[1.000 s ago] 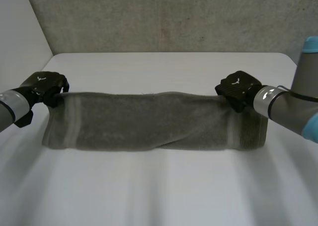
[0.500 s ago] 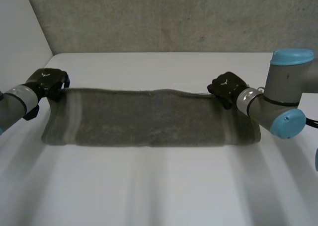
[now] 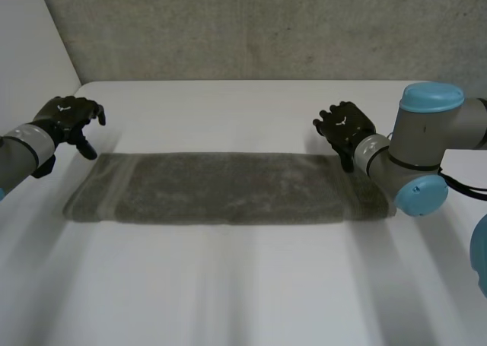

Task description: Fold the towel.

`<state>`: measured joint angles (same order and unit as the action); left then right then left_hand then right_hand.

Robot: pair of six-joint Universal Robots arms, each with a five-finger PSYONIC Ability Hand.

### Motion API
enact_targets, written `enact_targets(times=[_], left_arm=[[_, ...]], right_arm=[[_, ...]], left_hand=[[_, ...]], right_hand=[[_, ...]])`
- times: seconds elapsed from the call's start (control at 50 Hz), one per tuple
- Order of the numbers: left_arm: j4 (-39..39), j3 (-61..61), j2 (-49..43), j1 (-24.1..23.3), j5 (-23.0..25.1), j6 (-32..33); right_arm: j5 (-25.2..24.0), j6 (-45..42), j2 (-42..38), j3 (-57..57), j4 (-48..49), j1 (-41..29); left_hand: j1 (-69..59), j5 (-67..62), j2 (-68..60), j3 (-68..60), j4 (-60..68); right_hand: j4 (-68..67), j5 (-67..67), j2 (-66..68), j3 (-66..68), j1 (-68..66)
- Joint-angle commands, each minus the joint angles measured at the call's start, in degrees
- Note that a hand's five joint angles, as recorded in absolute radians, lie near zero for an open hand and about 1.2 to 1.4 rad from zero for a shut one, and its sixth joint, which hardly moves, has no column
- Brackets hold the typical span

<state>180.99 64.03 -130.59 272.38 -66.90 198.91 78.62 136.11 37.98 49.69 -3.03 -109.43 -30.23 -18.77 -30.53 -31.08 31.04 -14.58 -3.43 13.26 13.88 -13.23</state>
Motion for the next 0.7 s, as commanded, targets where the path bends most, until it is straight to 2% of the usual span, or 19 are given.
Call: enact_targets(times=[0.02, 0.08, 0.18, 0.24, 0.34, 0.44, 0.58, 0.7], left_arm=[[-1.43, 0.21, 3.14, 0.08, -1.57, -0.1], [-1.78, 0.92, 4.47, 0.08, -1.57, -0.1], [-2.66, 8.63, 12.18, 1.14, -0.78, -0.63], [-2.58, 11.38, 13.96, 1.05, -0.51, -0.63], [-0.83, 22.34, 21.59, 1.05, 1.41, -0.45], [3.13, 30.43, 26.86, 1.66, 4.31, -0.37], [5.77, 37.21, 30.92, 1.75, 5.38, -0.54], [6.74, 39.68, 31.63, 1.32, 5.47, -0.54]], right_arm=[[1.27, 1.61, 7.09, 2.5, 2.75, -0.26], [1.36, 3.11, 9.66, 4.1, 3.64, -0.26], [0.05, 11.53, 20.26, 15.93, 3.65, 0.44], [-0.4, 12.6, 22.75, 19.57, 3.47, 0.53], [-1.54, 13.75, 28.72, 32.81, 3.29, 1.76], [-2.07, 13.92, 29.69, 40.46, 3.99, 5.62], [-4.17, 13.57, 29.52, 46.01, 5.74, 8.26], [-6.37, 13.75, 26.37, 47.87, 11.37, 10.46]], left_hand=[[2.02, 0.56, 2.32, 2.87, -2.83], [1.85, 0.39, 2.15, 2.7, -2.66], [1.51, 0.05, 1.82, 2.36, -2.32], [1.51, 0.05, 1.82, 2.36, -2.32], [1.84, 0.39, 2.15, 2.7, -2.66], [2.01, 0.56, 2.32, 2.87, -2.83], [2.18, 0.72, 2.49, 3.03, -3.0], [2.18, 0.72, 2.49, 3.03, -3.0]], right_hand=[[4.58, 3.43, -3.26, -3.88, 3.23], [4.58, 3.43, -3.26, -3.88, 3.23], [4.58, 3.43, -3.26, -3.88, 3.23], [4.58, 3.43, -3.26, -3.88, 3.23], [4.58, 3.43, -3.26, -3.88, 3.23], [4.58, 3.43, -3.26, -3.88, 3.23], [3.66, 2.51, -2.34, -2.96, 2.31], [-8.76, -9.91, 10.08, 9.46, -10.1]])
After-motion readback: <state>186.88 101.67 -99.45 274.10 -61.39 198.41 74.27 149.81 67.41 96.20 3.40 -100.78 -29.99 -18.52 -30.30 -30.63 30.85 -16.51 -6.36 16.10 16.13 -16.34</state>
